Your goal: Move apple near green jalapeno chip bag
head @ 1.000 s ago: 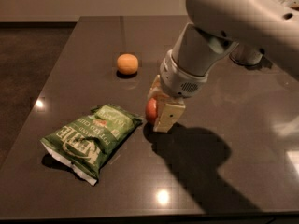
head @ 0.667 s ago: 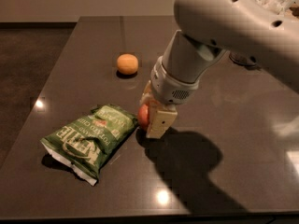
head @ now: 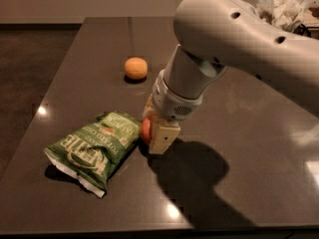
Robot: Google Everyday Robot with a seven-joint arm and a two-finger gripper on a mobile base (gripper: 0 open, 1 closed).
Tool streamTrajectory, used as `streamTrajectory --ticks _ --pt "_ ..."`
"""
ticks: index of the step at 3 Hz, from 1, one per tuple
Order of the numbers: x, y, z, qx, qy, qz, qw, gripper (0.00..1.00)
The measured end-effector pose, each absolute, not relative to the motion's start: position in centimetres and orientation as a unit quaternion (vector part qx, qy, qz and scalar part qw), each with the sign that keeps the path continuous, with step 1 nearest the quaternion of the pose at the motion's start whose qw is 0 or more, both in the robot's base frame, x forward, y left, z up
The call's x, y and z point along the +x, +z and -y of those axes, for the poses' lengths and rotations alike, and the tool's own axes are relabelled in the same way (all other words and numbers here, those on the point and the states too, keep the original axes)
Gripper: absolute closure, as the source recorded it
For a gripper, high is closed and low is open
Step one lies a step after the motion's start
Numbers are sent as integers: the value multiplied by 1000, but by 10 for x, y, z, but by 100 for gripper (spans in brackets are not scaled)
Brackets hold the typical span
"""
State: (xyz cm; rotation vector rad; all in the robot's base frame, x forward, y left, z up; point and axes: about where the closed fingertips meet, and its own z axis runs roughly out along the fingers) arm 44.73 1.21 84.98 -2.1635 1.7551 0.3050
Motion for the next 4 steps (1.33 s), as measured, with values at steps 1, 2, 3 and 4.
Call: streamTrajectory --ticks 1,2,3,4 --pt "446 850 -13 -762 107 -617 169 37" --pt "446 850 -13 -762 106 -616 168 15" --pt "445 852 -14 -763 105 -615 169 0" --pt "445 852 -14 -763 105 -615 169 0"
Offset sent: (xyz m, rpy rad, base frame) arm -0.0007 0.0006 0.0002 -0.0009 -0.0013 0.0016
